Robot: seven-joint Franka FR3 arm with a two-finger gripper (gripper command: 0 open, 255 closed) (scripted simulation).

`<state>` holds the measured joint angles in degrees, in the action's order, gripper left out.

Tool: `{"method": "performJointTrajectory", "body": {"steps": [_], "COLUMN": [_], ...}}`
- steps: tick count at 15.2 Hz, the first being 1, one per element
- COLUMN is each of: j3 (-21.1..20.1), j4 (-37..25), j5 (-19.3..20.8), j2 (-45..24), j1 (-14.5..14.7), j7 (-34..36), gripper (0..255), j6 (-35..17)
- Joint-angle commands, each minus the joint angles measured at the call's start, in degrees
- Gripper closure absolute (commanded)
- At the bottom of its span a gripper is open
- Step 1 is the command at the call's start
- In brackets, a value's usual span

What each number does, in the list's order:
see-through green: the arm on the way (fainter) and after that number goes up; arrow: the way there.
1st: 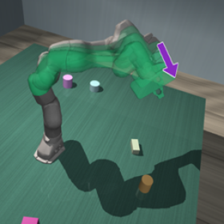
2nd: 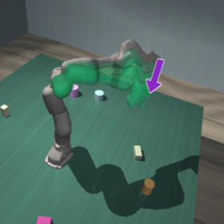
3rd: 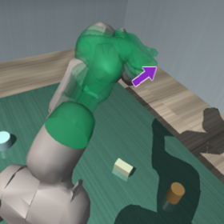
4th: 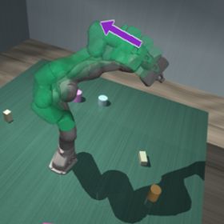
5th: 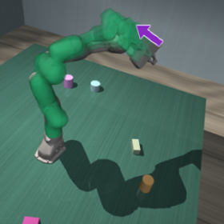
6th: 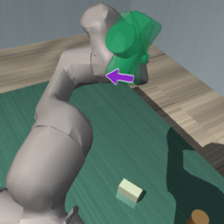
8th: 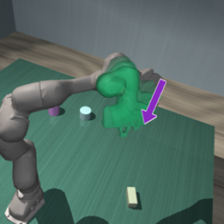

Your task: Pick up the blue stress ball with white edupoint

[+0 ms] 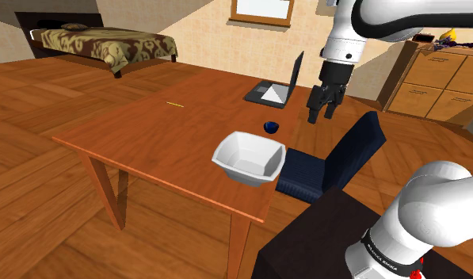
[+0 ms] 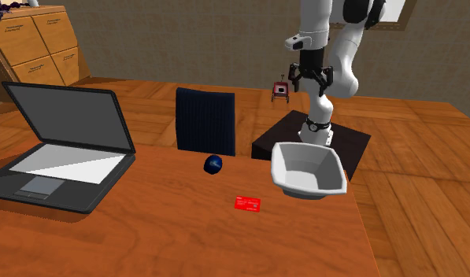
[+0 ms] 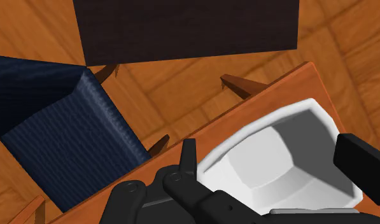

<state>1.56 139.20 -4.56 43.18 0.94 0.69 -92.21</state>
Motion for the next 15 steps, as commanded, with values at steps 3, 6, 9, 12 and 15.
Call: {"method": "performJointTrajectory", "body": {"steps": [3, 6, 9, 12, 15], "j3": [0.61, 1.62, 2.73, 3.95, 5.23], "j4": [-0.62, -2.04, -4.01, -6.50, -9.46], "j5": [-0.43, -1.20, -2.17, -3.40, -4.94], "j2": [-3.88, -9.85, -15.94, -22.07, -28.21], "j1": [-0.80, -1.88, -2.81, -3.63, -4.37], "j7": [0.89, 2.10, 3.15, 4.00, 4.63], "gripper": [0, 0, 0, 0, 0], "j6": [-3.41, -8.18, -12.49, -16.30, -19.59]}}
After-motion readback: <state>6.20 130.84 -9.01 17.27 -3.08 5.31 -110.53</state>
